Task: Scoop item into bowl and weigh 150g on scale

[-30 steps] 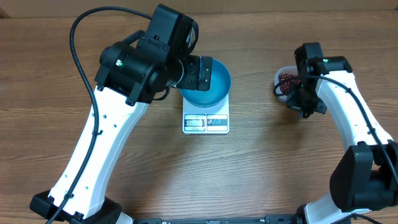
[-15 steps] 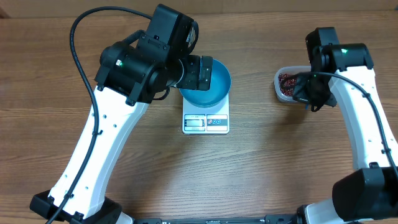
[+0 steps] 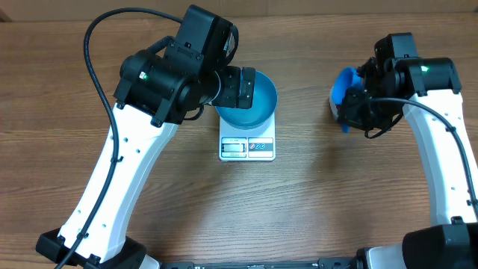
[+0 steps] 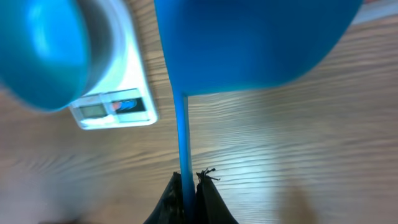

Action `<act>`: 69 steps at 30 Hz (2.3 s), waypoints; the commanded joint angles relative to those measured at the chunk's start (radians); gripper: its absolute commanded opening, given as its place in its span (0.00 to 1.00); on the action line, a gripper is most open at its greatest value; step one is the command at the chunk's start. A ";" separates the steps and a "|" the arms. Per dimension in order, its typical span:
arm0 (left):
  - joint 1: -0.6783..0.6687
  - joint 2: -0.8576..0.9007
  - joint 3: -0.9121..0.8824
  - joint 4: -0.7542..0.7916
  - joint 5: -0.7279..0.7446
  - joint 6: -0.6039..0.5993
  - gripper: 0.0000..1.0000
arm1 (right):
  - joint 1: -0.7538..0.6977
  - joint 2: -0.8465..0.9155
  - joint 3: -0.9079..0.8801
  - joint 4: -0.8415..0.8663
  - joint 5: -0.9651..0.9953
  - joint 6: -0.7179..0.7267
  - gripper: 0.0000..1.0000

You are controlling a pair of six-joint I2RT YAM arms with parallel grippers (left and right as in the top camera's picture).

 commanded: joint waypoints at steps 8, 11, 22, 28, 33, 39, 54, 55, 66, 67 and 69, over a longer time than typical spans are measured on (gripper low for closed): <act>0.004 -0.009 0.020 -0.002 -0.002 0.014 1.00 | -0.003 -0.037 0.031 -0.011 -0.503 -0.308 0.04; 0.004 -0.009 0.020 -0.001 -0.003 0.014 1.00 | -0.003 -0.037 0.031 -0.034 -0.594 -0.407 0.04; 0.005 -0.009 0.020 0.079 0.117 0.014 1.00 | -0.003 -0.037 0.031 -0.064 -0.835 -0.534 0.04; 0.004 -0.009 0.020 0.131 0.190 0.015 1.00 | -0.002 -0.037 0.031 -0.069 -0.965 -0.533 0.04; 0.004 -0.009 0.020 0.129 0.209 0.015 0.99 | -0.002 -0.037 0.031 -0.080 -1.058 -0.534 0.04; 0.005 -0.008 0.020 0.123 0.208 0.056 1.00 | -0.001 -0.037 0.031 -0.085 -1.057 -0.537 0.04; 0.003 -0.008 0.020 0.122 0.250 0.098 0.61 | 0.025 -0.037 0.031 -0.233 -1.077 -0.714 0.04; 0.003 -0.008 0.020 0.124 0.253 0.098 0.63 | 0.032 -0.037 0.031 -0.232 -1.076 -0.715 0.04; 0.003 0.020 0.020 0.116 0.260 0.098 0.63 | 0.078 -0.037 0.031 -0.204 -1.088 -0.717 0.04; 0.003 0.025 0.020 0.116 0.260 0.098 0.58 | 0.078 -0.037 0.031 -0.204 -1.091 -0.717 0.04; 0.003 0.033 0.020 0.116 0.261 0.098 0.50 | 0.078 -0.037 0.031 -0.203 -1.095 -0.717 0.04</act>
